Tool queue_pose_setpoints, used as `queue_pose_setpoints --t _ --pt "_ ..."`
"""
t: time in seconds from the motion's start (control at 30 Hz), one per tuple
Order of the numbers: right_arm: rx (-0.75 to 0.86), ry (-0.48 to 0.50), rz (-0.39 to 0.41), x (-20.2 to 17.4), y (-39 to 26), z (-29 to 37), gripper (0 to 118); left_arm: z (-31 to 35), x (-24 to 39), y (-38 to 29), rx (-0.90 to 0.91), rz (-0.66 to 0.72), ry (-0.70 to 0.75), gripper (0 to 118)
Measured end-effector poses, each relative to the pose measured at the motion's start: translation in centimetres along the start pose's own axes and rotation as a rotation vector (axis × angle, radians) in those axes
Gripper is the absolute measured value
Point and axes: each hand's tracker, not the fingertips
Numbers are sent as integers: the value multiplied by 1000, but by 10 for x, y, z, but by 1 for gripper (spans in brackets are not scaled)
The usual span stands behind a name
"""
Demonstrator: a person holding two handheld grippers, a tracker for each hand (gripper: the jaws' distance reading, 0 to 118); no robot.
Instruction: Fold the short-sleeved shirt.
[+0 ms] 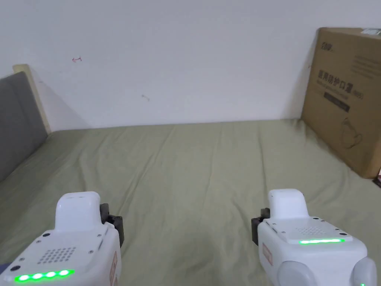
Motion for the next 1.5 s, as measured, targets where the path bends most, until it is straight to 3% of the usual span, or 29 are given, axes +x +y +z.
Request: queue_pose_setpoints --t 0.07,0.2,0.33,0.77,0.8,0.87,0.9,0.93,1.0,1.17,1.33,1.5 --pt "78 -50 24 1 11 10 3 9 10 4 66 18 -24 0" --pt "192 -110 6 6 24 26 3 17 31 16 98 -78 13 0" --pt "203 -129 45 4 32 30 3 18 36 21 105 -82 1 0" --pt "241 -82 4 3 29 35 4 22 29 23 149 -56 24 1" --pt "249 -84 11 3 29 36 6 23 29 23 158 -54 15 17" --pt "262 -88 24 1 29 37 26 24 30 24 161 -45 16 69" --pt "269 -79 22 2 29 38 52 23 30 23 158 -42 8 103" --pt "270 -69 19 2 29 39 75 22 31 23 154 -39 6 115" --pt "270 -44 13 3 30 39 117 22 33 21 162 -36 12 118" --pt "291 -38 21 5 28 39 118 22 30 24 171 -18 -17 118" --pt "288 -26 11 9 25 37 118 22 24 29 173 86 -74 118" --pt "282 -36 28 12 23 34 118 21 23 39 133 80 -98 118"
